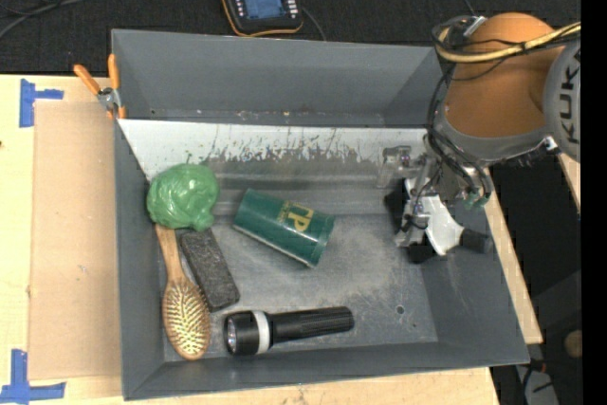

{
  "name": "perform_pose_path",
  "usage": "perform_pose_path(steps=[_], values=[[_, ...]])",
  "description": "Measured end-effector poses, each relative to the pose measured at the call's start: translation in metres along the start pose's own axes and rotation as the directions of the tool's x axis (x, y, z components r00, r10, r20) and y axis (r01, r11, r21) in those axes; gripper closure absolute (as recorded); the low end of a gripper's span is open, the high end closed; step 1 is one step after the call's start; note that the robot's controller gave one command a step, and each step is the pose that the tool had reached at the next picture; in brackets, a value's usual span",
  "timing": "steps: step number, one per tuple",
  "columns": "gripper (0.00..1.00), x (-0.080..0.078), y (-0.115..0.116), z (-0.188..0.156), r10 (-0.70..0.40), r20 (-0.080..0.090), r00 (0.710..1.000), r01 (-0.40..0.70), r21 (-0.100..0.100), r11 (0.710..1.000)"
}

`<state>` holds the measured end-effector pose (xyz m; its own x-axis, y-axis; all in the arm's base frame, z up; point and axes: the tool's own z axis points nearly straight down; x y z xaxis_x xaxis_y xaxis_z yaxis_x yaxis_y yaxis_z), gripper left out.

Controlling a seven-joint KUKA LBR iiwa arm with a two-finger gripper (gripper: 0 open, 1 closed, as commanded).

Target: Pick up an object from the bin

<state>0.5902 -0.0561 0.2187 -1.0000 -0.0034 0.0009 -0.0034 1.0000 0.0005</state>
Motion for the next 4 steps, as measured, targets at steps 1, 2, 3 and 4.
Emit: perform_pose_path(steps=[1,2,3,4], values=[[0.0,0.0,0.0,0.0,0.001,0.001,1.0,-0.001,0.0,1.0],[0.0,0.005,0.041,0.051,0.048,-0.004,0.999,-0.048,-0.002,0.999],[0.0,0.008,0.043,0.051,0.059,0.001,0.998,-0.059,0.0,0.998],[0.0,0.022,0.032,0.026,-0.064,0.002,0.998,0.064,0.0,0.998]])
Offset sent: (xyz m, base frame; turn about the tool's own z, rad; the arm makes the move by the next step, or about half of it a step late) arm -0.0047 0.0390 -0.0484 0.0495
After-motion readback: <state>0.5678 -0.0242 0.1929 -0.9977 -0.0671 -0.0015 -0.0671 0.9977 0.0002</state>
